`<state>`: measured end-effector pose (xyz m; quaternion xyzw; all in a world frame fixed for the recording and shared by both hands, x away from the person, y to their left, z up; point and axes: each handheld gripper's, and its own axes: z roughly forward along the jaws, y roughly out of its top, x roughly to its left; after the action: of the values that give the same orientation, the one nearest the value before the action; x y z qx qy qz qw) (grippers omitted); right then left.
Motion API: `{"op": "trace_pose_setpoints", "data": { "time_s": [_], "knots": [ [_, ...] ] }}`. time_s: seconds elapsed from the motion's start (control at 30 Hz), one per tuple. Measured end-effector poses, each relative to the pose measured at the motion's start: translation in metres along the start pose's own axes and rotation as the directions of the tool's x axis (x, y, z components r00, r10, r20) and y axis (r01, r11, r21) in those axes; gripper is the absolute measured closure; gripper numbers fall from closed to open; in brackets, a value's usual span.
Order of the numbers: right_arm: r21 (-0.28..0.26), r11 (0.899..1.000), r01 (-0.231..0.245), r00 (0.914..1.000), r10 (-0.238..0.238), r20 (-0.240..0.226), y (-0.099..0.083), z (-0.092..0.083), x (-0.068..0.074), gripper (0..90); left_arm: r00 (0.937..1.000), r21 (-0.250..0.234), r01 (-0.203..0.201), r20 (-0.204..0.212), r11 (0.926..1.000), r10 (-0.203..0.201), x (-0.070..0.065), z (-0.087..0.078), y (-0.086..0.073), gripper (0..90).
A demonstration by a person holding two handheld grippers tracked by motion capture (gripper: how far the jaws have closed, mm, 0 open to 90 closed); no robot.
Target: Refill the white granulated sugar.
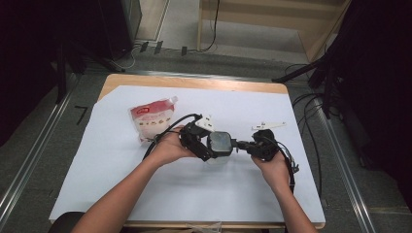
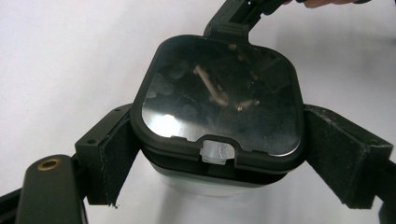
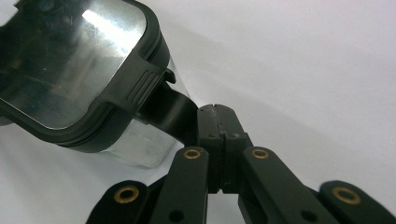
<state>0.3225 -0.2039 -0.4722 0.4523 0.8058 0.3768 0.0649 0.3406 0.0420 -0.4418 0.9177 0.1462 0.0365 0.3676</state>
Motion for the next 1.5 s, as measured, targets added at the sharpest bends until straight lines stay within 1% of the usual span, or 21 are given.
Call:
{"op": "trace_pose_setpoints", "data": {
  "time_s": [0.1, 0.2, 0.23, 0.27, 0.3, 0.37, 0.4, 0.47, 0.63, 0.7, 0.8, 0.97, 1.13, 1.27, 1.3, 1.33, 1.37, 1.4, 1.43, 1.47, 1.5],
  "knots": [
    [-0.001, 1.000, 0.003, 1.0000, -0.003, -0.001, 0.000, 0.000, 0.000, 90.0, 1.0000, -0.008, 0.008, 0.003, 0.9999, -0.008, 0.000, -0.002, 0.002, 16.1],
    [-0.004, 1.000, 0.005, 1.0000, -0.005, -0.005, 0.000, 0.000, 0.000, 90.0, 0.9970, -0.073, 0.070, 0.039, 0.9949, -0.067, 0.005, -0.012, 0.005, 20.2],
    [-0.002, 1.000, -0.002, 1.0000, 0.002, -0.009, 0.000, 0.000, 0.000, 90.0, 0.9963, -0.081, 0.079, 0.040, 0.9936, -0.076, 0.006, -0.013, 0.005, 26.1],
    [-0.004, 1.000, -0.001, 1.0000, 0.001, -0.008, 0.000, -0.001, 0.000, 90.0, 0.9962, -0.085, 0.079, 0.043, 0.9933, -0.076, 0.007, -0.015, 0.004, 31.3],
    [-0.006, 1.000, 0.003, 0.9999, -0.003, -0.013, 0.000, -0.001, 0.000, 90.0, 0.9967, -0.073, 0.073, 0.040, 0.9947, -0.070, 0.008, -0.017, 0.004, 32.2],
    [-0.006, 1.000, 0.003, 0.9999, -0.003, -0.012, 0.000, 0.000, 0.001, 90.0, 0.9994, -0.049, 0.033, -0.006, 0.9982, -0.034, 0.006, -0.017, 0.002, 26.8],
    [-0.004, 1.000, 0.015, 0.9999, -0.015, -0.004, 0.000, 0.000, 0.001, 90.0, 0.9998, -0.037, 0.017, -0.009, 0.9992, -0.017, 0.005, -0.016, 0.001, 26.0],
    [-0.003, 1.000, 0.005, 0.9999, -0.005, -0.010, 0.000, 0.000, 0.001, 90.0, 0.9999, -0.025, 0.011, -0.010, 0.9996, -0.011, 0.003, -0.013, 0.002, 25.6],
    [-0.005, 1.000, 0.008, 0.9999, -0.008, -0.010, 0.000, 0.000, 0.001, 90.0, 0.9998, -0.026, 0.020, -0.001, 0.9995, -0.020, 0.003, -0.012, 0.003, 24.7],
    [-0.005, 1.000, 0.011, 0.9999, -0.011, -0.011, 0.000, 0.000, 0.000, 90.0, 0.9997, -0.027, 0.022, 0.014, 0.9994, -0.021, 0.002, -0.011, 0.002, 20.3],
    [-0.005, 1.000, 0.010, 0.9999, -0.010, -0.011, 0.000, 0.000, 0.000, 90.0, 0.9999, -0.017, 0.011, 0.004, 0.9998, -0.011, -0.001, -0.006, 0.002, 14.7],
    [-0.004, 1.000, 0.009, 0.9999, -0.009, -0.010, 0.000, -0.001, 0.001, 90.0, 0.9999, 0.004, 0.008, -0.012, 1.0000, -0.008, -0.001, 0.004, -0.003, 15.5],
    [-0.005, 1.000, 0.012, 0.9999, -0.012, -0.010, -0.001, 0.000, 0.000, 90.0, 0.9999, -0.011, 0.014, -0.005, 0.9998, -0.014, 0.000, 0.004, -0.004, 16.4],
    [-0.005, 1.000, 0.011, 0.9999, -0.011, -0.010, -0.001, 0.000, 0.000, 90.0, 0.9986, -0.063, 0.049, 0.020, 0.9968, -0.048, 0.004, -0.004, -0.002, 18.2],
    [-0.002, 1.000, 0.007, 0.9999, -0.007, -0.010, -0.001, 0.000, 0.000, 90.0, 0.9978, -0.091, 0.066, 0.001, 0.9936, -0.067, 0.004, -0.008, -0.001, 22.2],
    [-0.002, 1.000, 0.007, 0.9999, -0.007, -0.015, -0.001, 0.000, 0.000, 90.0, 0.9953, -0.139, 0.096, -0.001, 0.9857, -0.097, 0.008, -0.014, -0.002, 42.7],
    [0.001, 1.000, 0.008, 0.9998, -0.008, -0.017, -0.001, 0.000, 0.001, 90.0, 0.9944, -0.153, 0.103, 0.037, 0.9828, -0.099, 0.011, -0.017, -0.002, 49.7],
    [0.003, 1.000, 0.009, 0.9997, -0.009, -0.021, -0.001, 0.000, 0.001, 90.0, 0.9952, -0.159, 0.095, 0.037, 0.9827, -0.090, 0.011, -0.019, -0.003, 45.2],
    [0.003, 1.000, 0.011, 0.9997, -0.011, -0.020, -0.001, 0.001, 0.002, 90.0, 0.9969, -0.123, 0.078, 0.000, 0.9893, -0.078, 0.009, -0.018, -0.003, 37.4],
    [0.008, 1.000, 0.018, 0.9998, -0.018, -0.009, -0.001, 0.001, 0.003, 90.0, 0.9976, -0.089, 0.068, -0.009, 0.9937, -0.069, 0.009, -0.016, -0.003, 27.1],
    [0.007, 1.000, 0.015, 0.9998, -0.015, -0.016, -0.001, 0.001, 0.003, 90.0, 0.9976, -0.089, 0.068, -0.009, 0.9937, -0.069, 0.009, -0.016, -0.003, 22.2]
  ]
}}
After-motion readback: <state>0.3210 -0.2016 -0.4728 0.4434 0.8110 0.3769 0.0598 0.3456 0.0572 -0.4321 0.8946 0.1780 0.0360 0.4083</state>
